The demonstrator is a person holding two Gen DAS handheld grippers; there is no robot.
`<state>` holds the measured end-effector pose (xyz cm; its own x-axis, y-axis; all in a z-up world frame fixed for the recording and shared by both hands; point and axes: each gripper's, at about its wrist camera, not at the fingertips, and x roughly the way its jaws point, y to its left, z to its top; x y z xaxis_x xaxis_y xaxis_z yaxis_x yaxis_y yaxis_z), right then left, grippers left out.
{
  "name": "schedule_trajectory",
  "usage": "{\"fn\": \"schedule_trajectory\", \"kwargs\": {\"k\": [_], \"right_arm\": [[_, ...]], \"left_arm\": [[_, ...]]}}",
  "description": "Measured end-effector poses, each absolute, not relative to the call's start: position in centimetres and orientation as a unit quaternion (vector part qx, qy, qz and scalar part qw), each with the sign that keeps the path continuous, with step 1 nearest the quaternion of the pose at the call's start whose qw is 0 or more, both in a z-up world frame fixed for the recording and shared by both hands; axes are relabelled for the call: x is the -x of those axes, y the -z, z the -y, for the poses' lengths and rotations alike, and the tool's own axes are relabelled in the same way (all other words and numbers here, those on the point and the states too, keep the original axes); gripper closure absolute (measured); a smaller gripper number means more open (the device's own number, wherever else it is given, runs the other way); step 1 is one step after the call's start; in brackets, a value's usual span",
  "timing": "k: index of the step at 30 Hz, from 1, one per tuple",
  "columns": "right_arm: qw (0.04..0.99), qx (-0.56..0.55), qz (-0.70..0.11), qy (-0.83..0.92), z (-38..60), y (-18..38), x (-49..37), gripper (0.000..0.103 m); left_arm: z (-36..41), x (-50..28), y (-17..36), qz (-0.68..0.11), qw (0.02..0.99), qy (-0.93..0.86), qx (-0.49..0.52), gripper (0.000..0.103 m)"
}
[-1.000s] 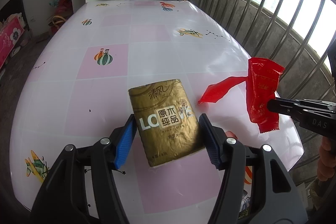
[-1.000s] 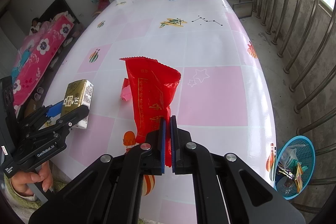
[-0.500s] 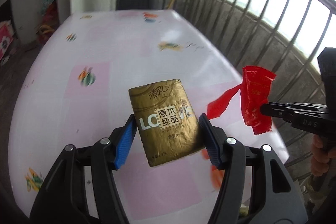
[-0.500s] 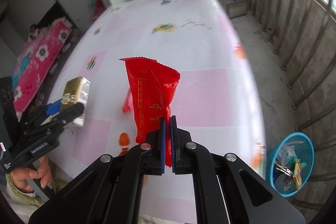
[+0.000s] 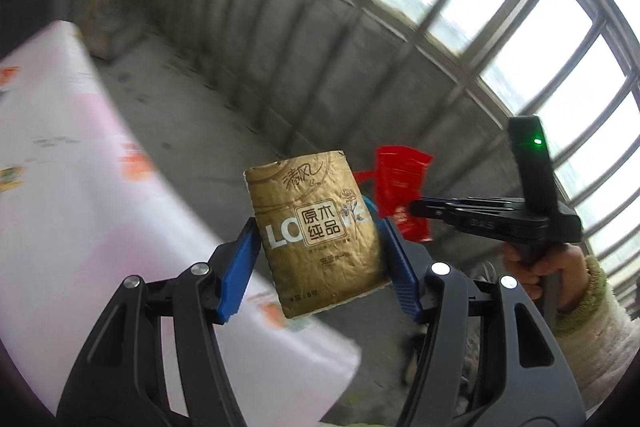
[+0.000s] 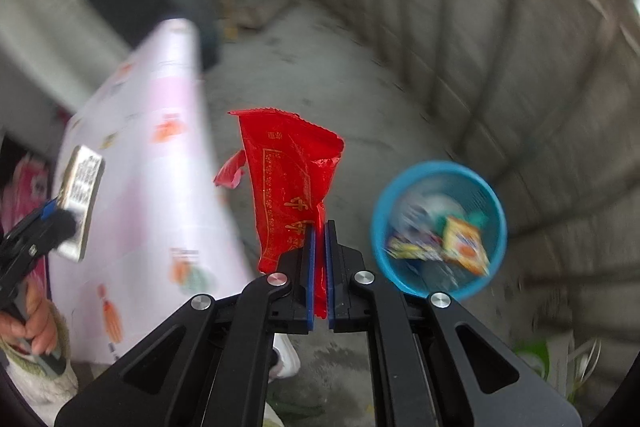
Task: Collect trash
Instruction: 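Carry tissue pack and red wrapper over the basket and open both tools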
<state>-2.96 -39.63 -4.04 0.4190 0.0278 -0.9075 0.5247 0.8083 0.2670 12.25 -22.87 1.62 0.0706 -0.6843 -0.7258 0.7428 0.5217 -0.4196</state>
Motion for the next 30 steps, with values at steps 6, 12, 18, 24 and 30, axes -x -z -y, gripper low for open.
{"fn": "schedule_trajectory", "kwargs": {"k": [6, 12, 18, 24, 30], "right_arm": [[0.740, -0.348, -0.538, 0.203, 47.5, 11.7, 5.3, 0.098], [0.703, -0.397, -0.542, 0.232, 53.0, 19.2, 5.3, 0.077], [0.678, -0.452, -0.517, 0.260, 55.4, 23.7, 6.9, 0.061], [0.721, -0.409, -0.501, 0.250, 53.8, 20.5, 6.8, 0.061], [0.808, -0.291, -0.462, 0.220, 48.7, 10.8, 5.3, 0.047]], "left_arm": [[35.3, -10.3, 5.4, -0.550, 0.646, 0.522, -0.085, 0.046], [42.8, -9.7, 11.8, -0.593, 0.627, 0.496, -0.095, 0.033], [42.6, -10.3, 12.7, -0.594, 0.632, 0.491, -0.080, 0.032], [39.5, -11.4, 9.0, -0.547, 0.666, 0.500, -0.080, 0.032], [34.8, -10.8, 3.0, -0.471, 0.720, 0.505, -0.068, 0.026]]}}
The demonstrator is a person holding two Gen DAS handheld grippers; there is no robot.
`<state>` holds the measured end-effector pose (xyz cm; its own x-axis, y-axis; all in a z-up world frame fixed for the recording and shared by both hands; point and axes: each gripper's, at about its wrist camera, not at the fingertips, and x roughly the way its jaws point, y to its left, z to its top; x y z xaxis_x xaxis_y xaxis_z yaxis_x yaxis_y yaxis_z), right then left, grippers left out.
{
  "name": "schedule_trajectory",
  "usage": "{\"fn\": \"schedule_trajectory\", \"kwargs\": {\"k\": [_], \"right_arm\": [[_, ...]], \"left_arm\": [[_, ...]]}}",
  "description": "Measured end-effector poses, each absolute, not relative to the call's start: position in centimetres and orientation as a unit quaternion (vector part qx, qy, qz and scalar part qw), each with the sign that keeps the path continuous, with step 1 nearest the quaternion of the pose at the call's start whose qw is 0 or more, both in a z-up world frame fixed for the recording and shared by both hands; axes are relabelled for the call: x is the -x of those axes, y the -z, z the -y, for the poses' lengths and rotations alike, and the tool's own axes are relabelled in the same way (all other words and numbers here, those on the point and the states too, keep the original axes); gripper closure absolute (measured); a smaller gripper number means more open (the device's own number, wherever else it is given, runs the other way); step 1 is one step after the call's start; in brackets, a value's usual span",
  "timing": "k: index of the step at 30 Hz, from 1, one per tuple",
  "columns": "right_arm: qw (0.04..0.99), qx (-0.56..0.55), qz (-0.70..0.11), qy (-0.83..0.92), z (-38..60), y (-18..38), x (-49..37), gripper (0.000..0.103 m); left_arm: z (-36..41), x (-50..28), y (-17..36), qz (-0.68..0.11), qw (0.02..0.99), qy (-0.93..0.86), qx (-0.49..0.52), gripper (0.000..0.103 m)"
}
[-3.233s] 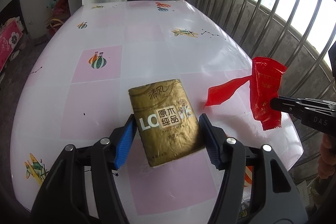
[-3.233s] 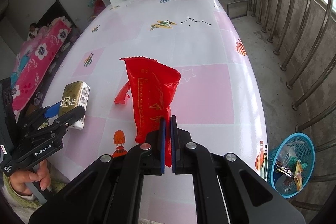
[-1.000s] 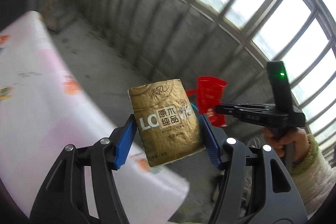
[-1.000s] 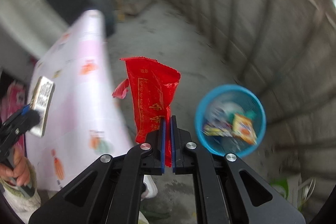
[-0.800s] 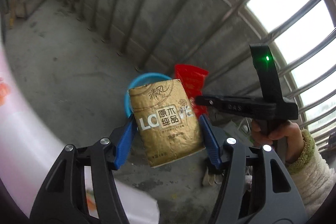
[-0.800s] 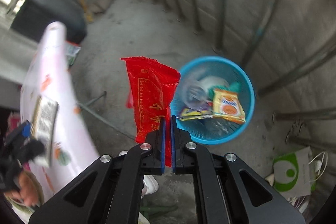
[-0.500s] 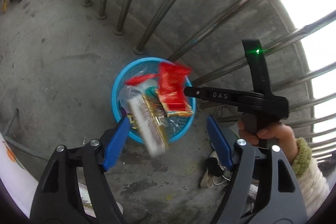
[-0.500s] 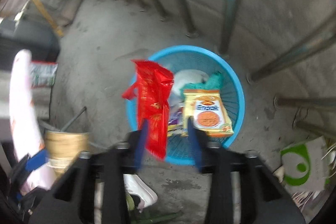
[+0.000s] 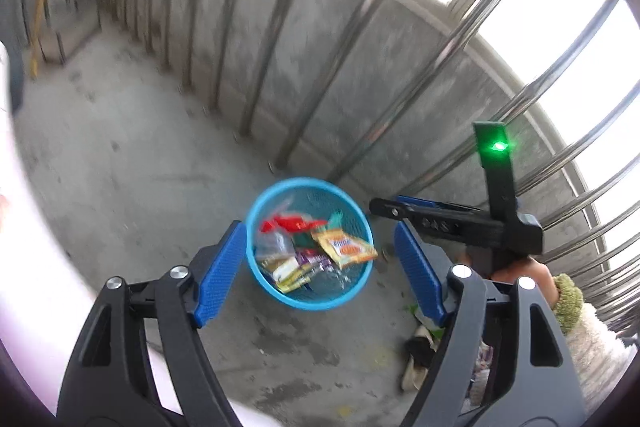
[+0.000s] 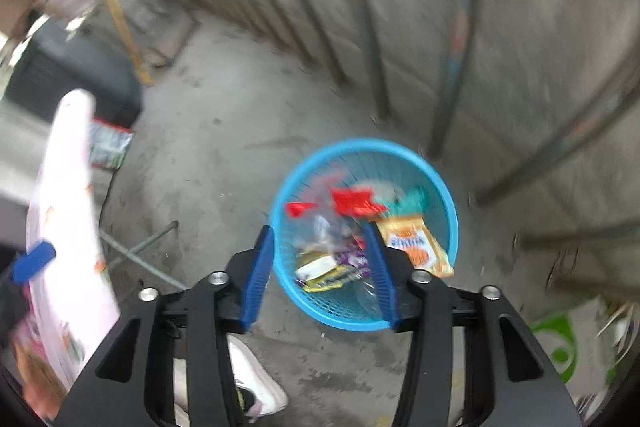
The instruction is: Collect trash
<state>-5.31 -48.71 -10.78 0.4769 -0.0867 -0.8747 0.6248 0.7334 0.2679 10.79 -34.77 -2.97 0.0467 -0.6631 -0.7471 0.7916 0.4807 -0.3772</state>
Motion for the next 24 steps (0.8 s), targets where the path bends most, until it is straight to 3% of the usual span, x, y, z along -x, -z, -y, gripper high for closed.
{"fn": "schedule_trajectory", "kwargs": {"k": [6, 9, 14, 18, 24], "right_arm": [[0.897, -0.144, -0.380, 0.177, 39.9, -0.4, 5.1, 0.016], [0.921, -0.102, -0.334, 0.171, 35.9, -4.2, 5.6, 0.008], [0.950, -0.058, -0.268, 0.150, 28.5, -8.9, 6.1, 0.007], [0.965, -0.055, -0.225, 0.122, 23.8, -9.8, 6.5, 0.006], [0.960, -0.063, -0.252, 0.099, 17.1, -7.1, 6.7, 0.006]], "left_arm": [[25.6, -9.3, -4.3, -0.374, 0.802, 0.463, -0.043, 0.010], [20.0, -7.6, -7.1, -0.332, 0.850, 0.409, -0.023, 0.009], [12.8, -5.4, -9.9, -0.296, 0.915, 0.274, -0.028, 0.009], [8.1, -3.2, -9.3, -0.281, 0.948, 0.134, -0.061, 0.009], [1.7, -1.4, -7.3, -0.327, 0.945, 0.022, -0.006, 0.009]]}}
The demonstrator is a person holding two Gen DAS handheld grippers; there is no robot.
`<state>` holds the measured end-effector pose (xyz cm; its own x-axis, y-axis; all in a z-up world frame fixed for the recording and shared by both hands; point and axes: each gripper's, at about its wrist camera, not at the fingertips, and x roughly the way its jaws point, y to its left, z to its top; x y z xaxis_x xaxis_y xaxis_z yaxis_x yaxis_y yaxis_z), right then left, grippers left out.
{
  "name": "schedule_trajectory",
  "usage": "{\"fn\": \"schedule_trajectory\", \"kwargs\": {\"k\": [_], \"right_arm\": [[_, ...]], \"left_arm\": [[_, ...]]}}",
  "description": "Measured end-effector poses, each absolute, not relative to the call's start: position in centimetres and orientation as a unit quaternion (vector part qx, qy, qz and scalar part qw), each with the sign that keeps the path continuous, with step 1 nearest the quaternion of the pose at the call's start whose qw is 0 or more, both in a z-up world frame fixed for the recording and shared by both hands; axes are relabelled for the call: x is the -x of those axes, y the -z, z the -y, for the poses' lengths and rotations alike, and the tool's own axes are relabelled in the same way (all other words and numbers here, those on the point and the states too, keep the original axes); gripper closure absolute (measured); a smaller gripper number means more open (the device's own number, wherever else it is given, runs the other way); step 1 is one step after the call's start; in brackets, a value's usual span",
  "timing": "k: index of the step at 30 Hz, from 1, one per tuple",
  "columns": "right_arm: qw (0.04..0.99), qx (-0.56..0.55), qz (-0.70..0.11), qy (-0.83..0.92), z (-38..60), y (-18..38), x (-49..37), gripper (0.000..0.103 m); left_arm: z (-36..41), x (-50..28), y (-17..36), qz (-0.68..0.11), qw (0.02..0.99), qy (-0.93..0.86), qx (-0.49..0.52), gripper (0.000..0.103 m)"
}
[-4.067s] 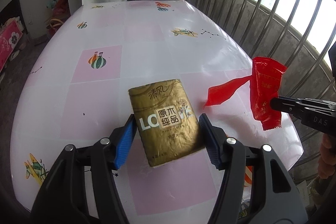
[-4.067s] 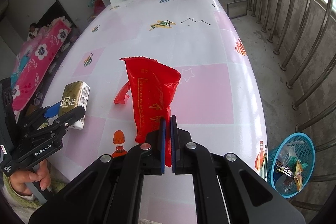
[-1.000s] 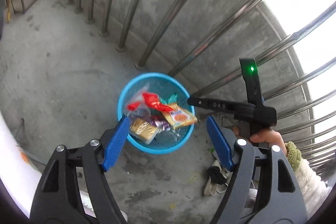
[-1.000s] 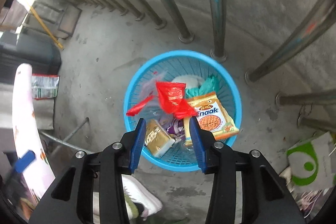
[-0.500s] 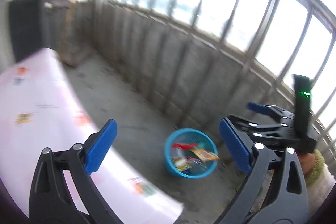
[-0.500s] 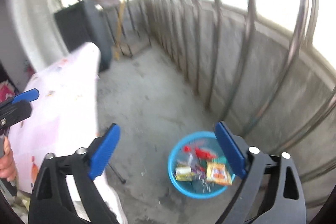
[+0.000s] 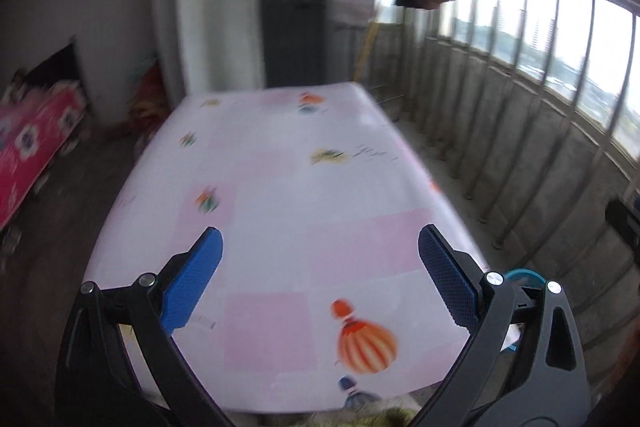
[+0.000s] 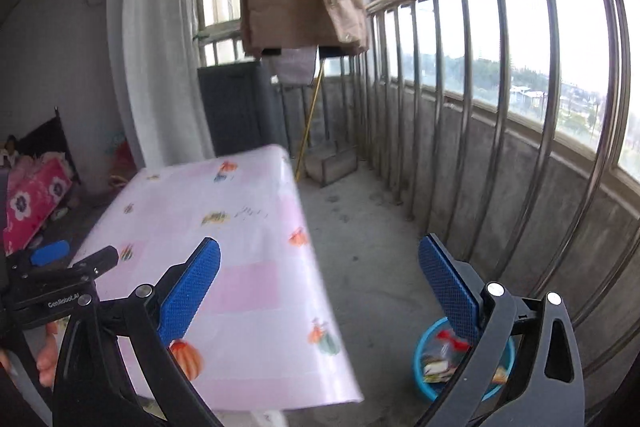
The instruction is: Collect trash
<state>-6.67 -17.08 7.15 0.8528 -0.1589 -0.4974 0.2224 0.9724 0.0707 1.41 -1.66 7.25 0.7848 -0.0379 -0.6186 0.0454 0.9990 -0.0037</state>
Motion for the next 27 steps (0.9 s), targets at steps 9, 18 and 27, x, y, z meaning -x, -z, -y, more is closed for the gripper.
{"fn": "schedule_trajectory", "kwargs": {"k": [9, 18, 27], "right_arm": [[0.901, 0.004, -0.423, 0.096, 11.4, 0.1, 5.4, 0.006], [0.880, -0.008, -0.451, 0.148, 13.6, 1.8, 6.2, 0.007], [0.876, -0.012, -0.455, 0.160, 14.3, 2.2, 6.4, 0.007]], "left_arm": [[-1.3, 0.1, -2.1, -0.433, 0.901, -0.033, -0.011, 0.009], [0.8, 0.8, -0.5, -0.441, 0.897, -0.012, -0.038, 0.009], [1.5, 0.6, -0.4, -0.443, 0.895, -0.005, -0.048, 0.009]]}}
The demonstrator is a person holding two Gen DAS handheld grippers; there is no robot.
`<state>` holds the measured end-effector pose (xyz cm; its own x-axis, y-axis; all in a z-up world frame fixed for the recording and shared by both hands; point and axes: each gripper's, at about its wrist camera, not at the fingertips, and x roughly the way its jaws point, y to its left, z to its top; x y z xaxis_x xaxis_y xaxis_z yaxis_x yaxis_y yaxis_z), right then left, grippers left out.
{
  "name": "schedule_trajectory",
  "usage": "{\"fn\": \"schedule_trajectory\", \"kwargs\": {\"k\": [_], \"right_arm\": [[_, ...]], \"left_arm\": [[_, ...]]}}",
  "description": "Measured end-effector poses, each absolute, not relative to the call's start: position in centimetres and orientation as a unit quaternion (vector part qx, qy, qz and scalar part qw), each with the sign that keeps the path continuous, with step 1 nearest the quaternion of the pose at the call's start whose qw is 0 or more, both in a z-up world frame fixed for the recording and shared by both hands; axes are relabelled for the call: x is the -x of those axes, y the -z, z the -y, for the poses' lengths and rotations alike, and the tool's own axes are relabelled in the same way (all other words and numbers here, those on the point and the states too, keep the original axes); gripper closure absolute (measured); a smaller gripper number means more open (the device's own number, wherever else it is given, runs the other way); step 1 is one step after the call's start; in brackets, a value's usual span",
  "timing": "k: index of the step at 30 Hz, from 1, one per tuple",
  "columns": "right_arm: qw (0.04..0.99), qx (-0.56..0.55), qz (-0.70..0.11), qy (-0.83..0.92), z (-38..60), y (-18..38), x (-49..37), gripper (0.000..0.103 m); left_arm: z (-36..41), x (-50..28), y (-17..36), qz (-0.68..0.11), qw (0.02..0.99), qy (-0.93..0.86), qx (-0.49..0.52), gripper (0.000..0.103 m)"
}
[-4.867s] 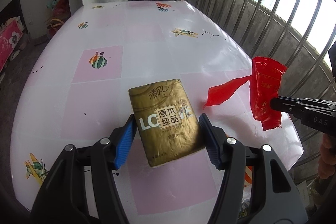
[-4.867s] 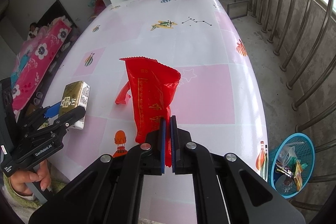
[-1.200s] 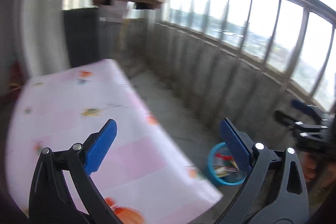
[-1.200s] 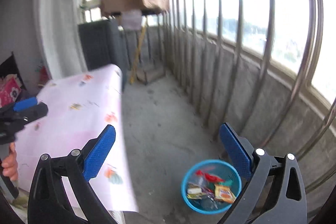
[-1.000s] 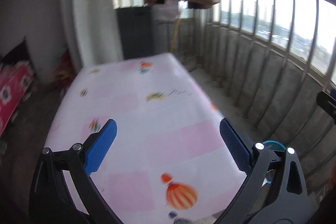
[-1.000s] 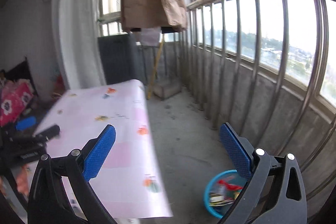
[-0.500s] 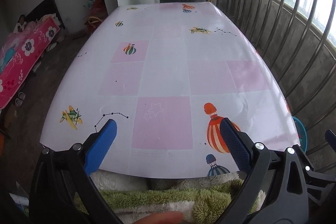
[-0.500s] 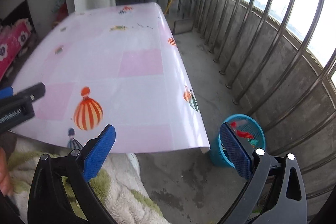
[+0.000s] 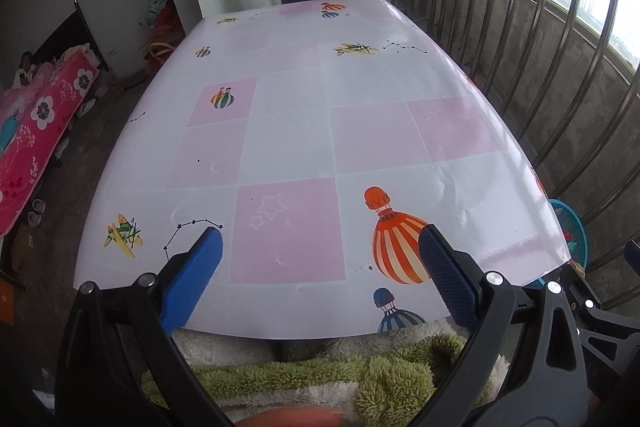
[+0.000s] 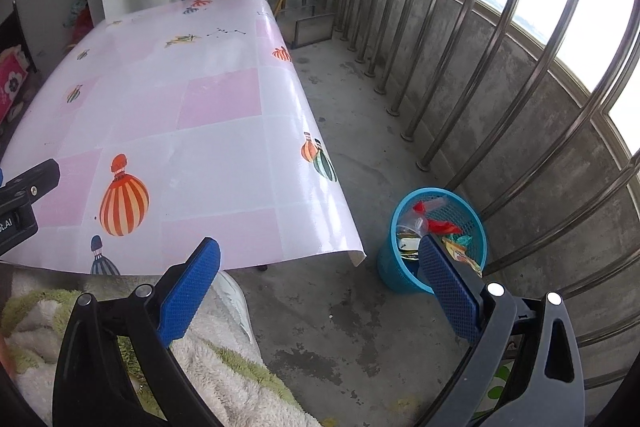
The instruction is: Collect trash
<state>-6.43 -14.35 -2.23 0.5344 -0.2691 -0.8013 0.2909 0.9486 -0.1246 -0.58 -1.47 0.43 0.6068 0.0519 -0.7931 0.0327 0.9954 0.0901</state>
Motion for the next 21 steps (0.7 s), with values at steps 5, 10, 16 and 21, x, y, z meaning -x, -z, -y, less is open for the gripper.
{"fn": "schedule_trajectory", "kwargs": {"k": [5, 10, 16, 21], "right_arm": [[0.875, -0.014, -0.456, 0.162, 14.5, 2.2, 6.3, 0.007], [0.875, -0.017, -0.456, 0.163, 14.5, 2.3, 6.3, 0.006], [0.874, -0.019, -0.456, 0.164, 14.6, 2.3, 6.3, 0.007], [0.876, -0.023, -0.451, 0.171, 14.8, 2.1, 6.5, 0.007]], "left_arm": [[1.5, 0.4, -0.4, -0.444, 0.895, -0.002, -0.047, 0.009], [2.2, 0.5, -0.4, -0.441, 0.896, 0.014, -0.052, 0.009], [2.5, 0.5, -0.3, -0.443, 0.895, 0.026, -0.054, 0.009], [2.5, 0.5, -0.4, -0.442, 0.895, 0.027, -0.053, 0.009]]}}
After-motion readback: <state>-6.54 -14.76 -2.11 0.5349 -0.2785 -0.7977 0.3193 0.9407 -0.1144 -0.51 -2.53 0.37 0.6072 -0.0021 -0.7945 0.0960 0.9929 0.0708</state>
